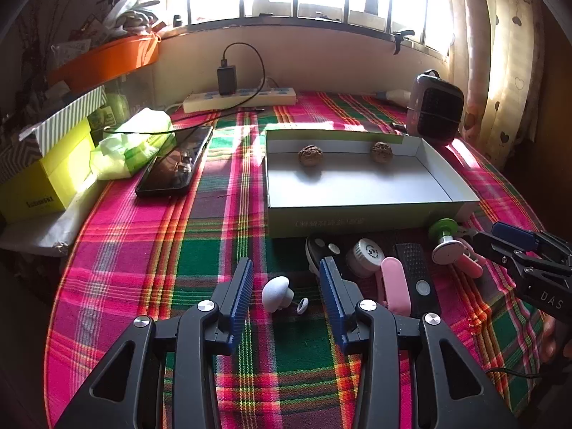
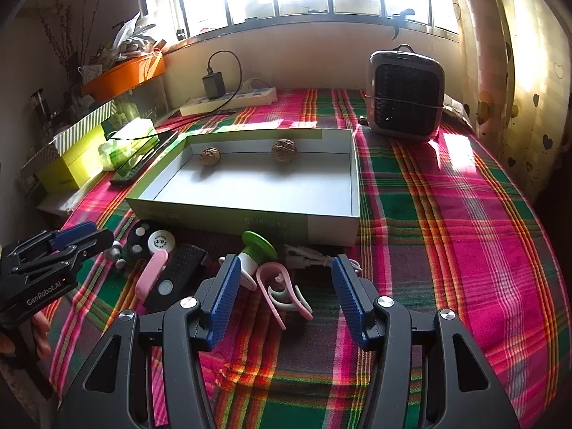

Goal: Organize objects
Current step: 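Move the left tool to the white knob while the right tool reaches the pink clip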

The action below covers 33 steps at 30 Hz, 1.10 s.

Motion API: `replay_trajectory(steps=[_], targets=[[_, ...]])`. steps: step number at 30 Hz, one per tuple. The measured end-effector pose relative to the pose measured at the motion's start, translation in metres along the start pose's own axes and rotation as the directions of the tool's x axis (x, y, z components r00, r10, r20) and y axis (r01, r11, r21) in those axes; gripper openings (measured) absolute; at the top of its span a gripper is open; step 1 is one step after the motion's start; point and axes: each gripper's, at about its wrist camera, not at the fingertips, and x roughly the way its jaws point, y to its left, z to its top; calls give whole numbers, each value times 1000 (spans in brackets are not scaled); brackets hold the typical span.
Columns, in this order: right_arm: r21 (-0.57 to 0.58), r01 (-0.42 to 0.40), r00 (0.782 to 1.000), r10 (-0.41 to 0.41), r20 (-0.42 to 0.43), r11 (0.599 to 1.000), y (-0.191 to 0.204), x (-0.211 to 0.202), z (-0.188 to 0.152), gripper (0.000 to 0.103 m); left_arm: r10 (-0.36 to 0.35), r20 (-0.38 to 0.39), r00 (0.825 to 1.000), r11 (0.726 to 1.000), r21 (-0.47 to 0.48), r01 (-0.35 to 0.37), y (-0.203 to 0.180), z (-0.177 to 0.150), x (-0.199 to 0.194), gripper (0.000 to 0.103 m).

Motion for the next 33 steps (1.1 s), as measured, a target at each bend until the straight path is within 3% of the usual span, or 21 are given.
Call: replay_trajectory(steps=[11, 24, 33], targets=[[-16, -8, 1000, 7, -30, 1000, -1, 3, -9, 54, -62, -34, 997, 998, -22, 62, 10, -15, 4, 40], [-41, 10, 997, -13, -83, 999, 0, 13, -11, 54, -69, -94, 993, 997, -32, 66, 13, -15, 24, 42], [-88, 15, 992, -25, -120, 996, 2, 23, -9, 54, -58, -97, 994, 998, -16, 56, 11, -12, 27, 42]])
